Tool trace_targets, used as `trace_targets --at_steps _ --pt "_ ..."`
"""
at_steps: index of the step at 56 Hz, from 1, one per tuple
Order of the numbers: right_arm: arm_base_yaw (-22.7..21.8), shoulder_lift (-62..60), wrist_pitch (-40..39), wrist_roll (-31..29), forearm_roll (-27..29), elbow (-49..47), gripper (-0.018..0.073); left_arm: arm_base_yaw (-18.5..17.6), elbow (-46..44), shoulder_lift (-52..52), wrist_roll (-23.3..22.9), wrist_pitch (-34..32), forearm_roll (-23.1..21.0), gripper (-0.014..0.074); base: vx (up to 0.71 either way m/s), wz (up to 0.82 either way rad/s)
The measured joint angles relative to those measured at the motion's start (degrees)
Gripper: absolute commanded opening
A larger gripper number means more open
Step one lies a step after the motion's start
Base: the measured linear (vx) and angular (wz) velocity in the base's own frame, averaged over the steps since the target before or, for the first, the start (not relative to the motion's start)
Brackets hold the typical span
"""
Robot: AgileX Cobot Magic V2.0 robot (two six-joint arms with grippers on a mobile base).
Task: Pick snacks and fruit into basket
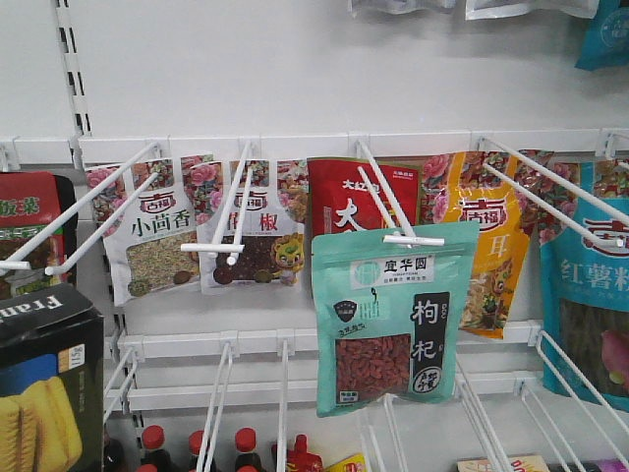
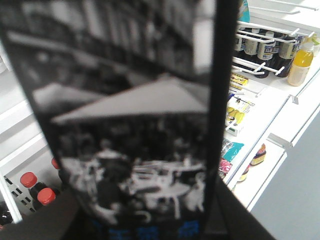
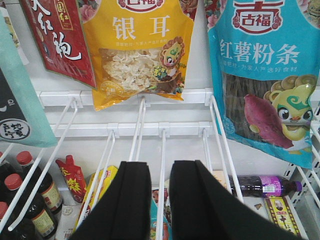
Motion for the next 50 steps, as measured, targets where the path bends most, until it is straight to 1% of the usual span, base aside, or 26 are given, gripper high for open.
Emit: trace_targets --at_steps 39,42,45,50 --pt "0.00 0.00 0.00 0.00 0.00 0.00 0.0215 0.04 0.00 0.00 0.00 0.00 0.00 -0.0008 0.00 0.00" --pt "0.00 0.00 0.00 0.00 0.00 0.00 0.0236 0.04 0.00 0.00 0.00 0.00 0.00 -0.0008 0.00 0.00" --pt "0.00 0.00 -0.13 0.00 0.00 0.00 0.0278 0.04 0.00 0.00 0.00 0.00 0.00 -0.0008 0.00 0.00" --pt "0.00 0.00 -0.29 0.00 0.00 0.00 0.0388 0.04 0.00 0.00 0.00 0.00 0.00 -0.0008 0.00 0.00"
